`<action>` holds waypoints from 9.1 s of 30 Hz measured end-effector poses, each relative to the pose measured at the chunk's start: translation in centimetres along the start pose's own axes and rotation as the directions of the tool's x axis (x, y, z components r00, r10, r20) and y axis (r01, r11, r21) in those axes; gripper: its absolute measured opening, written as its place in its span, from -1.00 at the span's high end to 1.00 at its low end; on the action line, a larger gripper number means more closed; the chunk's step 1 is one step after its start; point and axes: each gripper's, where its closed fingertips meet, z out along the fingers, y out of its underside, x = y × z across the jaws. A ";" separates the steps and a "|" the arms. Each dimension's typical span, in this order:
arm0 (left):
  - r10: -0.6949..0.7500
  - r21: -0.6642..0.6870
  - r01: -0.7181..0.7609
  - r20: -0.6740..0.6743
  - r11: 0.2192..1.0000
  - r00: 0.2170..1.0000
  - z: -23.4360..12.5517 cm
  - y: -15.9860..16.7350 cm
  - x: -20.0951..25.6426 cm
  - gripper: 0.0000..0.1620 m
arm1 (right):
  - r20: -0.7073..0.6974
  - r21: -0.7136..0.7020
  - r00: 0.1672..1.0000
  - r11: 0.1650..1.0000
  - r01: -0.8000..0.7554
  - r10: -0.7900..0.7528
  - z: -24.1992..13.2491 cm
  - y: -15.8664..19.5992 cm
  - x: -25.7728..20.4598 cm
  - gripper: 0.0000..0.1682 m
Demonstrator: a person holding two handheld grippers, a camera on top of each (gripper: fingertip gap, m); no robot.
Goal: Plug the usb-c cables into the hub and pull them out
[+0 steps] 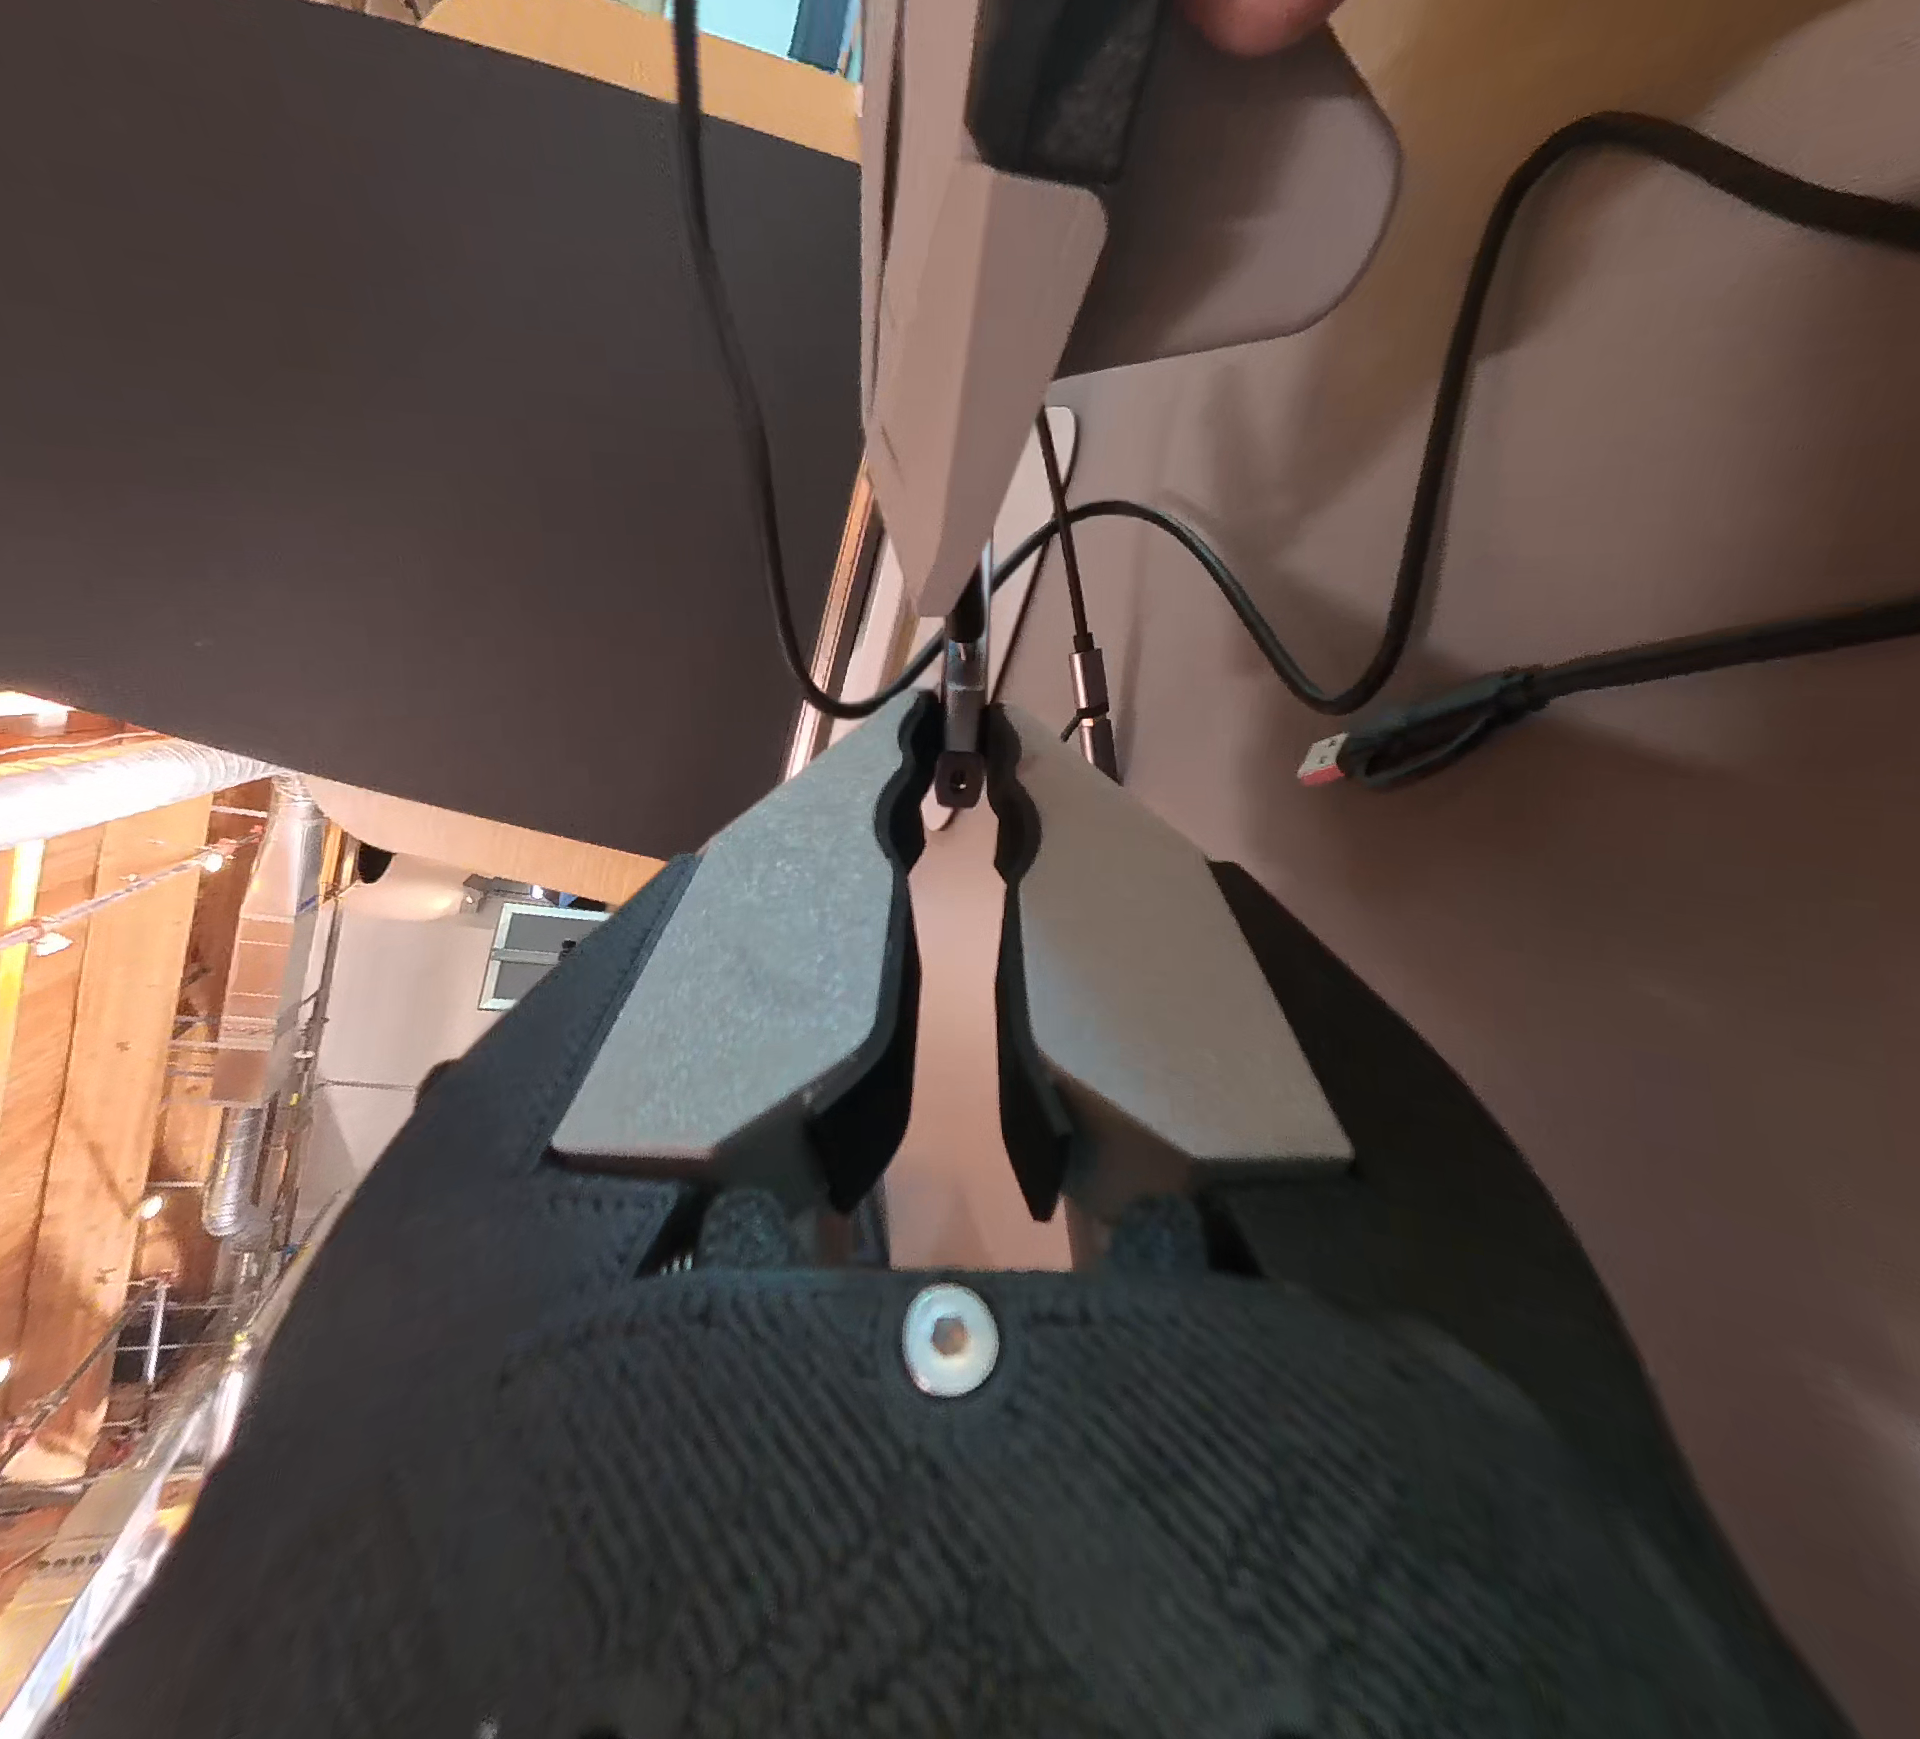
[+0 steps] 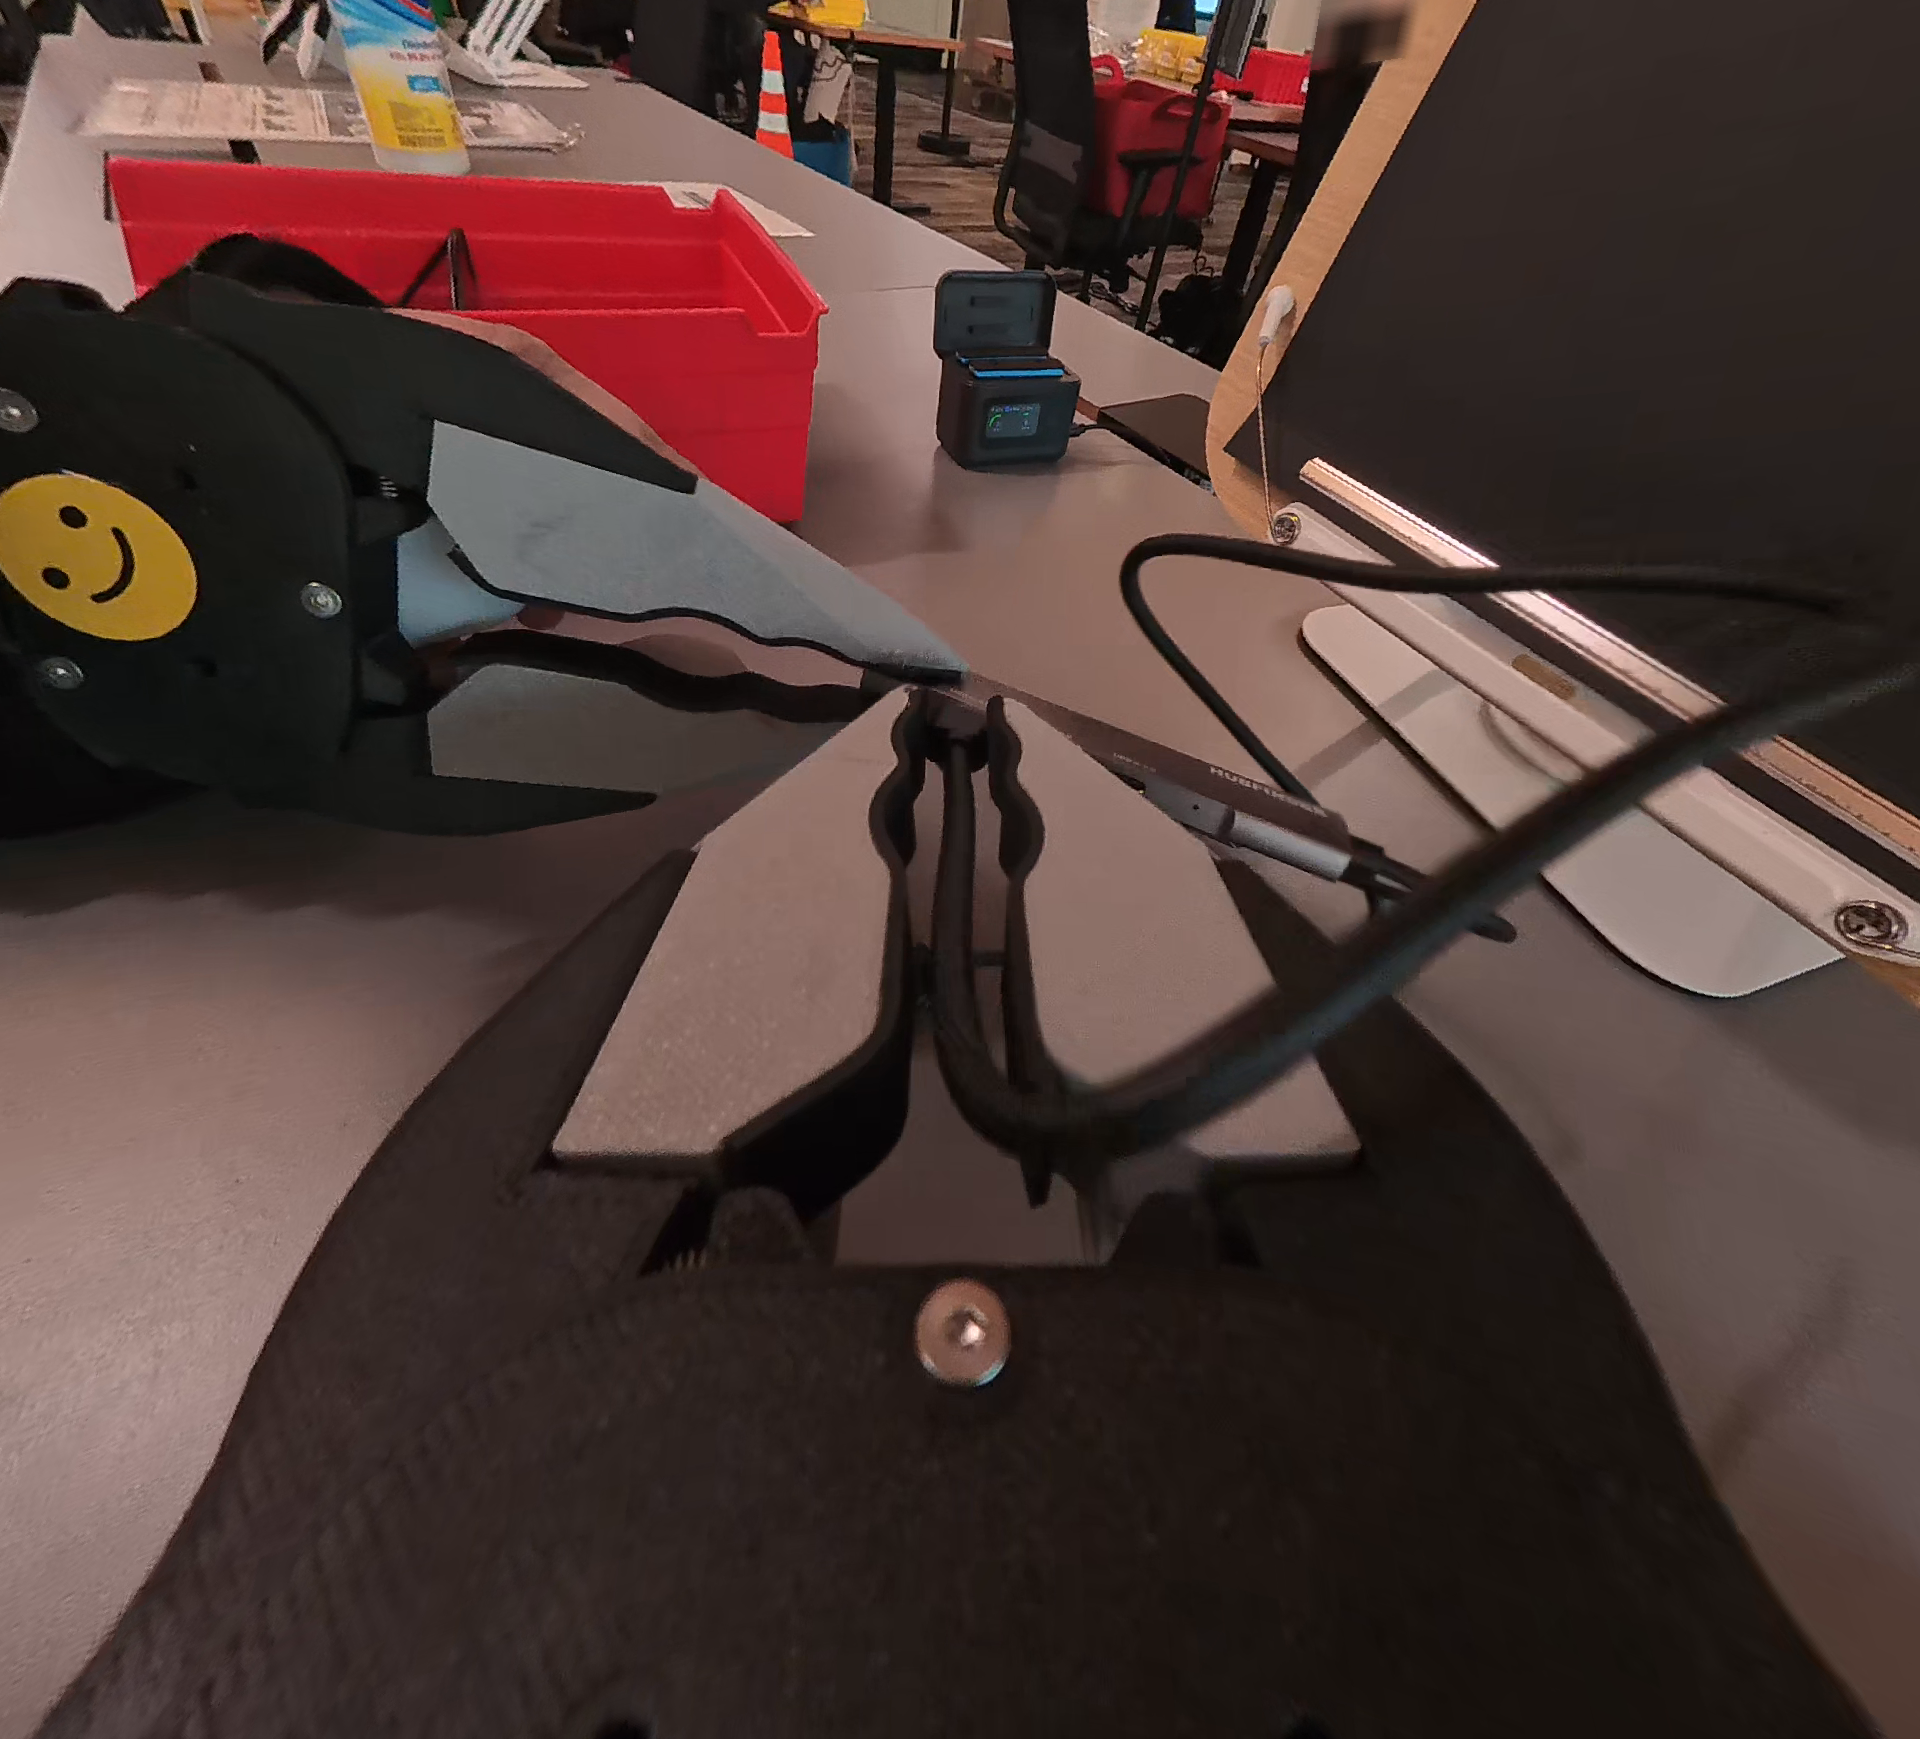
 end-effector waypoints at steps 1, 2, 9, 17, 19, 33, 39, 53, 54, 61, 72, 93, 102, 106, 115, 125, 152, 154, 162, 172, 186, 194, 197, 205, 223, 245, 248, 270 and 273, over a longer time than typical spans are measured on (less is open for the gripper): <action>-0.003 0.004 0.003 0.000 1.000 1.000 0.0 -0.1 0.0 0.92 | -0.006 -0.005 1.000 1.000 0.010 -0.010 0.0 0.0 0.0 0.90; -0.018 0.008 0.018 -0.006 1.000 1.000 0.0 -0.1 0.0 0.92 | -0.011 -0.004 1.000 1.000 0.017 -0.017 -0.1 0.0 0.0 0.90; -0.104 0.025 0.104 -0.014 0.994 0.994 -0.2 -0.4 -0.5 0.92 | -0.015 0.028 1.000 0.999 0.016 -0.015 -0.2 -0.4 0.0 0.90; -0.139 0.024 0.140 -0.040 0.990 0.990 -0.3 -0.8 -0.2 0.93 | -0.034 -0.002 0.999 0.999 0.038 -0.038 -0.1 -0.1 0.1 0.91; -0.142 0.037 0.143 -0.037 0.989 0.989 -0.4 -0.9 -0.3 0.93 | -0.016 0.016 1.000 1.000 0.007 -0.007 -0.2 -0.2 0.1 0.91; -0.533 0.044 0.596 -0.399 0.802 0.747 -0.1 0.4 0.9 0.91 | 0.029 0.166 0.996 0.982 -0.093 0.090 -2.2 -2.8 1.9 0.74; -0.581 0.056 0.750 -0.595 0.660 0.556 -2.6 -0.1 -0.1 0.92 | 0.192 0.012 0.981 1.000 0.010 -0.012 -1.3 -0.5 -0.6 0.63; -0.527 0.065 0.779 -0.700 0.624 0.481 -4.3 -2.3 0.7 0.86 | 0.259 -0.103 0.955 0.979 0.175 -0.144 -0.1 2.0 -3.3 0.90; -0.559 0.063 0.794 -0.676 0.605 0.480 -4.0 -1.9 0.2 0.84 | 0.226 -0.101 0.963 0.979 0.175 -0.149 -0.1 1.8 -2.7 0.93; -0.695 0.049 0.832 -0.524 0.553 0.492 -2.0 1.6 -1.8 0.78 | 0.062 -0.176 0.998 0.983 0.044 -0.034 -0.3 -1.0 1.9 0.93; -0.701 -0.032 0.775 -0.452 0.632 0.552 -0.2 3.7 0.4 0.89 | -0.201 -0.345 0.918 0.902 0.260 -0.341 -10.9 -22.1 11.2 0.93; -0.703 -0.040 0.766 -0.431 0.641 0.566 0.2 4.0 0.7 0.96 | -0.501 -0.372 0.831 0.927 0.045 -0.241 -31.3 -28.3 20.1 0.93; -0.702 -0.055 0.760 -0.430 0.648 0.568 0.4 4.3 1.2 0.96 | -0.416 -0.473 0.876 0.881 0.021 -0.244 -30.6 -20.3 20.6 0.93; -0.698 -0.065 0.753 -0.435 0.655 0.569 0.5 4.4 1.6 0.96 | -0.399 -0.433 0.879 0.899 0.071 -0.262 -30.7 -21.0 20.3 0.93; -0.693 -0.079 0.741 -0.430 0.667 0.579 0.7 4.8 1.8 0.97 | -0.351 -0.368 0.886 0.915 0.168 -0.304 -30.3 -23.2 19.9 0.93; -0.685 -0.077 0.735 -0.439 0.673 0.581 0.6 4.5 2.0 0.97 | 0.031 -0.557 0.996 0.826 0.087 -0.084 -29.9 -8.6 12.7 0.94; -0.666 -0.136 0.694 -0.458 0.707 0.589 1.0 4.8 3.8 0.96 | -0.108 -0.797 0.935 0.532 -0.284 0.337 -30.8 6.6 10.9 0.60; -0.665 -0.139 0.691 -0.457 0.710 0.591 1.0 4.8 4.0 0.96 | -0.173 -0.740 0.922 0.572 -0.354 0.347 -30.8 5.2 13.2 0.58; -0.664 -0.160 0.680 -0.459 0.715 0.590 1.2 5.2 4.5 0.97 | -0.318 -0.759 0.905 0.496 -0.421 0.281 -27.2 7.9 19.9 0.57; -0.658 -0.157 0.674 -0.458 0.722 0.598 1.1 5.3 4.4 0.97 | -0.252 -0.846 0.960 0.453 -0.282 0.126 -20.6 13.0 21.8 0.77; -0.651 -0.151 0.666 -0.448 0.730 0.613 1.1 5.2 4.2 0.99 | -0.207 -0.772 0.978 0.621 -0.137 -0.041 -26.2 1.6 17.2 1.00; -0.643 -0.148 0.658 -0.447 0.738 0.621 1.1 5.0 4.3 0.99 | -0.131 -0.882 0.982 0.435 -0.178 0.135 -28.9 10.4 9.6 0.99; -0.637 -0.159 0.647 -0.454 0.745 0.622 1.2 5.0 4.9 1.00 | -0.212 -0.839 0.956 0.465 -0.284 0.201 -26.9 13.1 11.0 0.99; -0.638 -0.168 0.642 -0.450 0.748 0.625 1.3 5.3 4.9 1.00 | -0.218 -0.853 0.924 0.398 -0.337 0.316 -23.0 16.6 11.4 0.99; -0.653 -0.174 0.653 -0.435 0.737 0.620 1.3 5.5 4.5 0.99 | -0.243 -0.937 0.970 0.257 -0.235 -0.001 -32.7 10.7 13.4 0.62; -0.792 -0.187 0.779 0.007 0.599 0.611 -21.3 9.9 -7.4 0.61 | 0.156 -0.325 0.988 0.945 0.040 0.012 -24.4 -3.4 -7.6 0.50; -0.831 -0.319 0.812 0.113 0.488 0.544 -25.4 15.9 -6.7 0.46 | 0.302 -0.319 0.953 0.943 0.094 0.007 -20.2 -1.9 -11.5 0.49; -0.773 -0.647 0.551 -0.095 0.527 0.627 -15.1 26.4 -10.6 0.41 | 0.408 -0.421 0.890 0.907 -0.014 0.204 2.6 7.0 -9.9 0.50; -0.812 -0.791 0.398 -0.201 0.465 0.548 -11.7 31.1 -6.5 0.38 | 0.405 -0.418 0.904 0.907 0.047 0.140 2.6 7.9 -9.3 0.50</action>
